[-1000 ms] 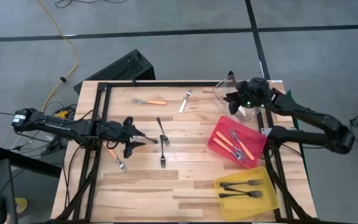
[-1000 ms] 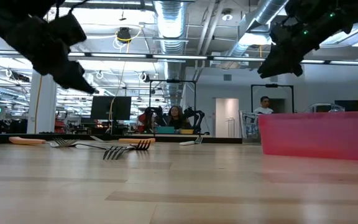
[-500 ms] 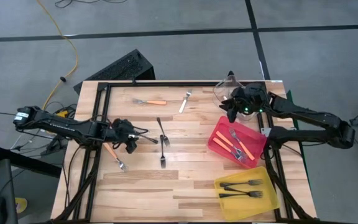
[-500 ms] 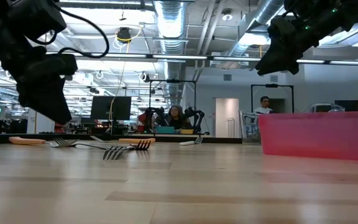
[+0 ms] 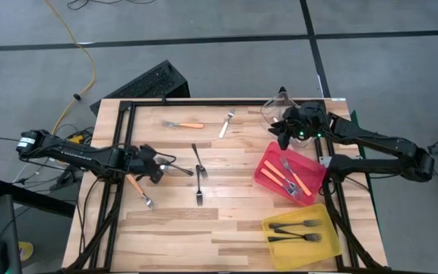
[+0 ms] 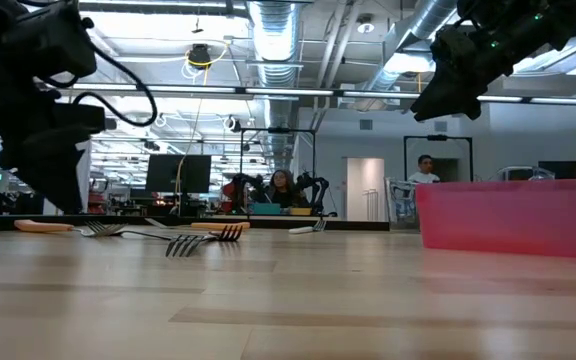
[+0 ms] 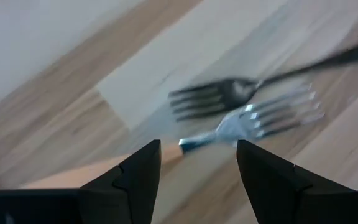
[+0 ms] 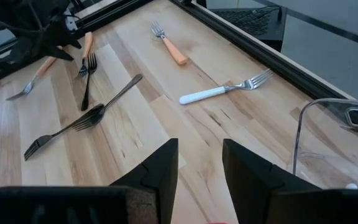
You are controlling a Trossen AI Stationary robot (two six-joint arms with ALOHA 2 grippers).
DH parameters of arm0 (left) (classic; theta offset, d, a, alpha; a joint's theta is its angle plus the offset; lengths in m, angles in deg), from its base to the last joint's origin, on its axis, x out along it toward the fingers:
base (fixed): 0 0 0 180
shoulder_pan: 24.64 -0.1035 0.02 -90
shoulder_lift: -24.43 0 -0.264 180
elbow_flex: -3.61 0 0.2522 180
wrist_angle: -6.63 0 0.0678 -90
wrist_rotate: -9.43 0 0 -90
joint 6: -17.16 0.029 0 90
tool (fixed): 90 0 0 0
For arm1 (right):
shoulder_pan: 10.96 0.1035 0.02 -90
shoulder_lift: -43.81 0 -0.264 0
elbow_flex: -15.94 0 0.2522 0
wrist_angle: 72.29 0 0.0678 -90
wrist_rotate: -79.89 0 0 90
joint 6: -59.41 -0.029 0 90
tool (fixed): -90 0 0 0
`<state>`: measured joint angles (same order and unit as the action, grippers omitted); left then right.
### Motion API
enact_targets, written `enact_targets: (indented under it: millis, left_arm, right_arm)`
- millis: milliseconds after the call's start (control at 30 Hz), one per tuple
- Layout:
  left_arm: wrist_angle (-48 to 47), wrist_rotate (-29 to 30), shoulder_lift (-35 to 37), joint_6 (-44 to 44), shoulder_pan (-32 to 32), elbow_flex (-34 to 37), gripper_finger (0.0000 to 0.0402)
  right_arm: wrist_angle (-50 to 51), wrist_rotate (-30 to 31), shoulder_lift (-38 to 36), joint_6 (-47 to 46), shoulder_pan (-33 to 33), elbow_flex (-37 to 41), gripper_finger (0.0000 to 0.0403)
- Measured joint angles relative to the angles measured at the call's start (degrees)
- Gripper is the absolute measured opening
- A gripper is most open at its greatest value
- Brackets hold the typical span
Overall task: Sort silverware by color (type)
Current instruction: Put the orange fork into the red bin
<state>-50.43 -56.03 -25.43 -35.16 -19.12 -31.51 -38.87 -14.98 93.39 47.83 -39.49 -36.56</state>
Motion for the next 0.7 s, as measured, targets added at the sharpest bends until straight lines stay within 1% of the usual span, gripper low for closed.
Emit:
enact_targets:
  millis: [67, 133, 200, 300, 400, 467, 633, 700]
  left_arm:
    - [-1.45, -1.25, 0.0, 0.52, 0.0, 0.0, 0.0195]
    - [-1.46, -2.78, 0.01, 3.54, 0.0, 0.0, 0.0195]
    - [-1.28, -2.78, 0.01, 6.65, 0.0, 0.0, 0.0195]
    - [-0.76, -0.28, -0.01, 8.66, 0.02, 0.0, 0.0195]
    - [-1.06, 2.9, -0.01, 7.72, 0.02, 0.0, 0.0195]
    - [-1.06, 3.3, -0.01, 7.32, 0.0, 0.0, 0.0195]
    - [0.3, -0.3, -0.04, 11.01, 0.02, 0.0, 0.0195]
    - [0.84, -0.71, -0.08, 12.1, 0.04, 0.0, 0.0195]
  right_arm:
    - [0.0, 0.0, 0.0, 0.03, 0.0, 0.0, 0.015]
    - [0.0, 0.0, 0.0, 0.03, 0.0, 0.0, 0.015]
    - [0.0, 0.0, 0.0, 0.03, 0.0, 0.0, 0.015]
    - [0.0, 0.0, 0.0, 0.01, 0.0, 0.0, 0.015]
    - [0.01, 0.0, 0.0, 0.01, 0.0, 0.0, 0.015]
    - [0.0, 0.0, 0.0, 0.01, 0.0, 0.0, 0.015]
    - [0.02, 0.0, 0.0, 0.01, 0.0, 0.0, 0.015]
    - [0.02, 0.0, 0.0, 0.01, 0.0, 0.02, 0.015]
